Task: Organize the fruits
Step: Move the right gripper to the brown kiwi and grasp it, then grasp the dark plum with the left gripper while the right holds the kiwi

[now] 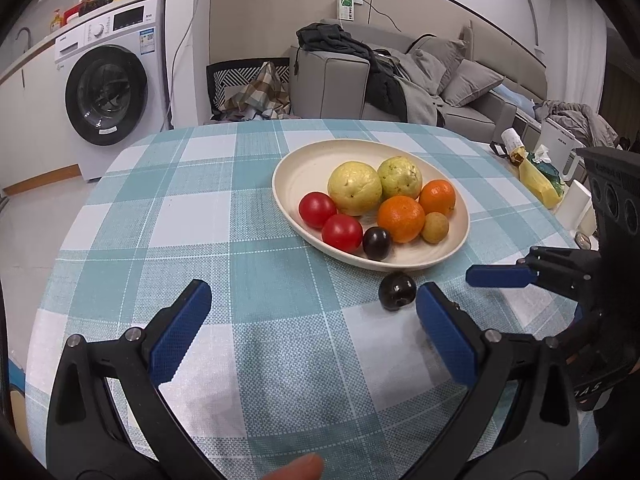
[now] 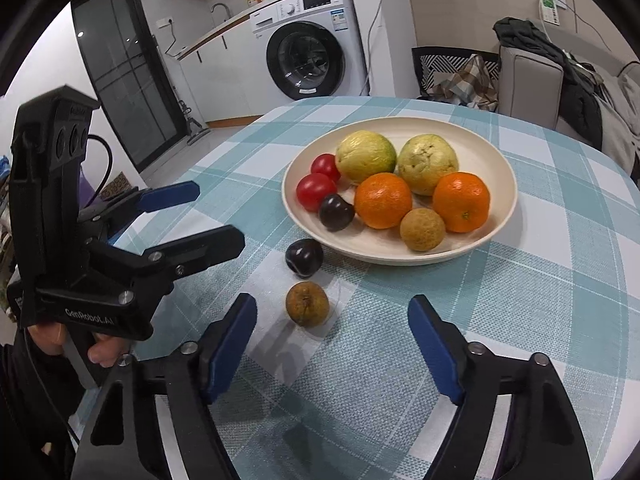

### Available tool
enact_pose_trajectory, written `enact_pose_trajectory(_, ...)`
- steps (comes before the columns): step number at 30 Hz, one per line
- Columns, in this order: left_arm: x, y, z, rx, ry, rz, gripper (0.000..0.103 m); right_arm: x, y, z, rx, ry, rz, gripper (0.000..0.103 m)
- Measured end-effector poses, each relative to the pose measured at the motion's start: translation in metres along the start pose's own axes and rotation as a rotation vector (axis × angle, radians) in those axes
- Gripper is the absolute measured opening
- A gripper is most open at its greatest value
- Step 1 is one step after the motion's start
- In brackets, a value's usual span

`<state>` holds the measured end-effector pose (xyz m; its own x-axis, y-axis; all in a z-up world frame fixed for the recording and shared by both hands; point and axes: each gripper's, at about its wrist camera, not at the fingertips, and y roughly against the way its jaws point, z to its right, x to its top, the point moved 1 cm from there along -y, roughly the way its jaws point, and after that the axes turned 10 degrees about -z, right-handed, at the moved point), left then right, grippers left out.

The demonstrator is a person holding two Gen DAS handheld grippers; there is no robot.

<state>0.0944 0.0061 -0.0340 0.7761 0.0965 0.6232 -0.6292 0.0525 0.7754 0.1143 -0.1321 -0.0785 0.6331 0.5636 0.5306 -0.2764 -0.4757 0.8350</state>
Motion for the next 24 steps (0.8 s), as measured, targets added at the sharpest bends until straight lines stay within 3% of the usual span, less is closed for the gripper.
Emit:
enact_pose_trajectory(6, 0.001, -0.001, 0.0, 0.001, 0.001, -0.007, 0.102, -0.001, -0.006, -0.013, 0.001, 0.045, -0.02, 0.055)
enact_pose_trajectory(9, 0.001, -0.001, 0.0, 0.001, 0.003, -0.005, 0.102, -0.001, -0.009, -0.016, -0.001, 0.054, -0.024, 0.053)
enact_pose_trajectory(13, 0.0, -0.001, 0.001, -0.001, 0.001, -0.015, 0.102, -0.001, -0.011, -0.018, -0.002, 0.059, -0.033, 0.04)
enact_pose_trajectory(24, 0.0, -0.006, 0.001, -0.012, 0.001, -0.031, 0.102, 0.0, -0.01, -0.017, -0.007, 0.047, -0.029, 0.026)
